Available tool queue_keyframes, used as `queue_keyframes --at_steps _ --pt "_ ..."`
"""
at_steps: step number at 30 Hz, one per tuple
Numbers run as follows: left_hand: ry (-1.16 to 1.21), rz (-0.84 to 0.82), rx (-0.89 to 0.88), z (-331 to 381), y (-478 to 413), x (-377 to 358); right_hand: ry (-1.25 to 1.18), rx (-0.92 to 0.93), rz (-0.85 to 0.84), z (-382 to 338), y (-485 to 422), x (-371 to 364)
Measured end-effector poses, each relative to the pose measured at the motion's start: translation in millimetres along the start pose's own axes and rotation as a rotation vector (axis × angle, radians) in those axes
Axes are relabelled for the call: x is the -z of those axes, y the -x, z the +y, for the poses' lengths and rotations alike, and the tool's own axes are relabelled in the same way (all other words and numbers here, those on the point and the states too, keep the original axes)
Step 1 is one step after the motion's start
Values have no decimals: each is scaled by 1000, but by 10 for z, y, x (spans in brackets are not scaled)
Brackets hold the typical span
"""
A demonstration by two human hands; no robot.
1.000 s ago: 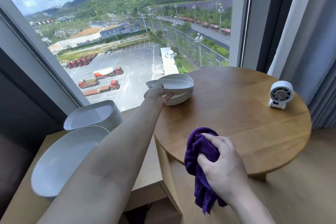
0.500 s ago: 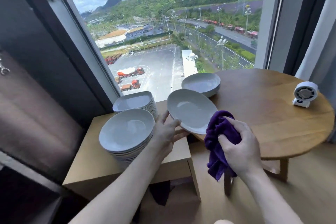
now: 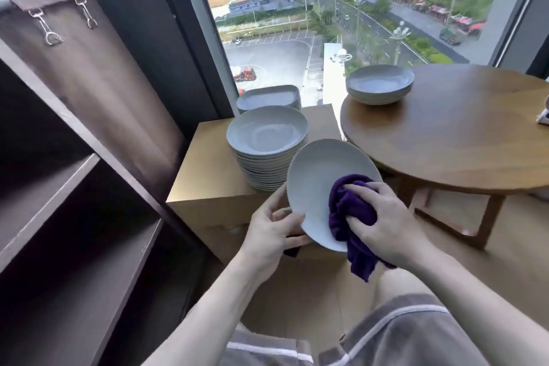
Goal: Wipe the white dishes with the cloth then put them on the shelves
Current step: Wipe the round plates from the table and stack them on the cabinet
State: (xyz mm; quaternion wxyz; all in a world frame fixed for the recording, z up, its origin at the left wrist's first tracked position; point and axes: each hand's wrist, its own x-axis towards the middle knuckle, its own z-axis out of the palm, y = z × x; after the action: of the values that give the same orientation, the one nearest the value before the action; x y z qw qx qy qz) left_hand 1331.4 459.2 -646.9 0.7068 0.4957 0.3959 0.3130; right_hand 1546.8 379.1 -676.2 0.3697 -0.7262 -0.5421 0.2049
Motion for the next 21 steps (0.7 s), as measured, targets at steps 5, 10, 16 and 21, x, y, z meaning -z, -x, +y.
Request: queue_keyframes --at_steps 5,10,16,21 --pt "-26 5 35 -173 144 353 184 69 -192 -83 145 -272" --pt "-8 -79 78 -280 134 492 357 305 -262 -224 315 -454" --pt "-30 -195 129 -382 68 442 305 440 -230 -301 312 -398" --pt "-54 -268 135 -355 38 480 263 490 -134 -308 227 -406"
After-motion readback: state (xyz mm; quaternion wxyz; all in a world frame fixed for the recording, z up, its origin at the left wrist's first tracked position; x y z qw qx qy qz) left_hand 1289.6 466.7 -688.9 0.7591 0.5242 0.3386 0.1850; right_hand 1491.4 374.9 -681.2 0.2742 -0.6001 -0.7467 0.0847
